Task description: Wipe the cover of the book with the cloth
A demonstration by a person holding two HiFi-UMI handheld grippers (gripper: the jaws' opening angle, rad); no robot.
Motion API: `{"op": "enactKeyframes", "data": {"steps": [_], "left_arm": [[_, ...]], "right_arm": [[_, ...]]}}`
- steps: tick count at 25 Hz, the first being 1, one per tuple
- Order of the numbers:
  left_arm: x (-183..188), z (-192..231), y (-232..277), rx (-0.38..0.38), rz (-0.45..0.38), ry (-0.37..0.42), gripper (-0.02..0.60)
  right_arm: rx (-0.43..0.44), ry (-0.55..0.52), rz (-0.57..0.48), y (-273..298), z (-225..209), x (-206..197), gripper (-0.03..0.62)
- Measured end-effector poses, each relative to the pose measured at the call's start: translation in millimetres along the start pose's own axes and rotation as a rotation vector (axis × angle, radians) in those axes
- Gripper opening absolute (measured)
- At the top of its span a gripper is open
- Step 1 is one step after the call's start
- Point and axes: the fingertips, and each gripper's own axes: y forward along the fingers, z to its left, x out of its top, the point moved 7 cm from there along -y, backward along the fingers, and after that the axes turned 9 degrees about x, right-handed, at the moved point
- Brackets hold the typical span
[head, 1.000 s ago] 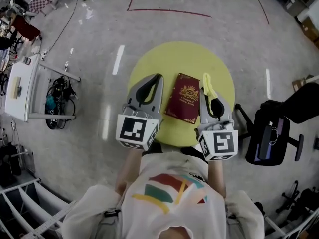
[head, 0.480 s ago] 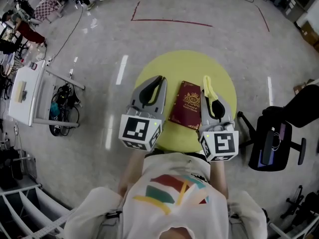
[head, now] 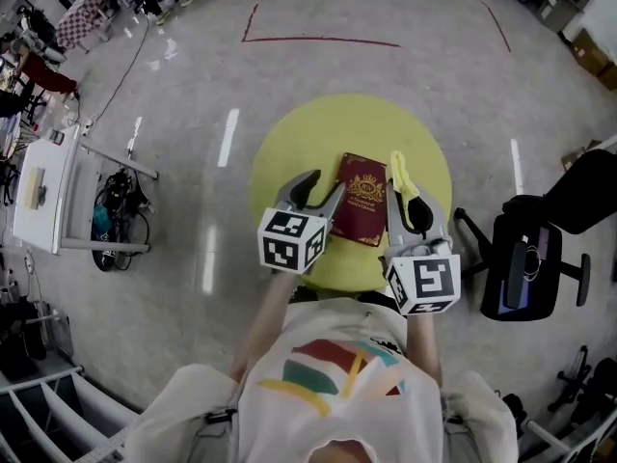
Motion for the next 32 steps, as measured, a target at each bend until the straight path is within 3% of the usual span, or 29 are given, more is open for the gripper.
{"op": "enactKeyframes", "data": {"steps": [4,13,21,28,32], "left_arm": [[-37,5,16,-0.005,0.074,-0.041,0.221],[-102,16,44,0.03,0.266,-0.039,0.225],[-133,16,59,0.041,0.396,0.022,0.225],[-154,15,66,0.009,0.482,-0.003,0.225],[-159,15,68,0.004,0.477,-0.017,0.225]], "right_arm": [[-0.003,-0.066,0.01,-2,4,3,0.031],[-0.02,-0.045,0.013,-5,0,1,0.031],[-0.027,-0.044,0.028,-4,-2,0,0.031],[-0.025,-0.047,0.034,-4,-2,0,0.031],[-0.025,-0.044,0.039,-2,-5,-2,0.031]]}}
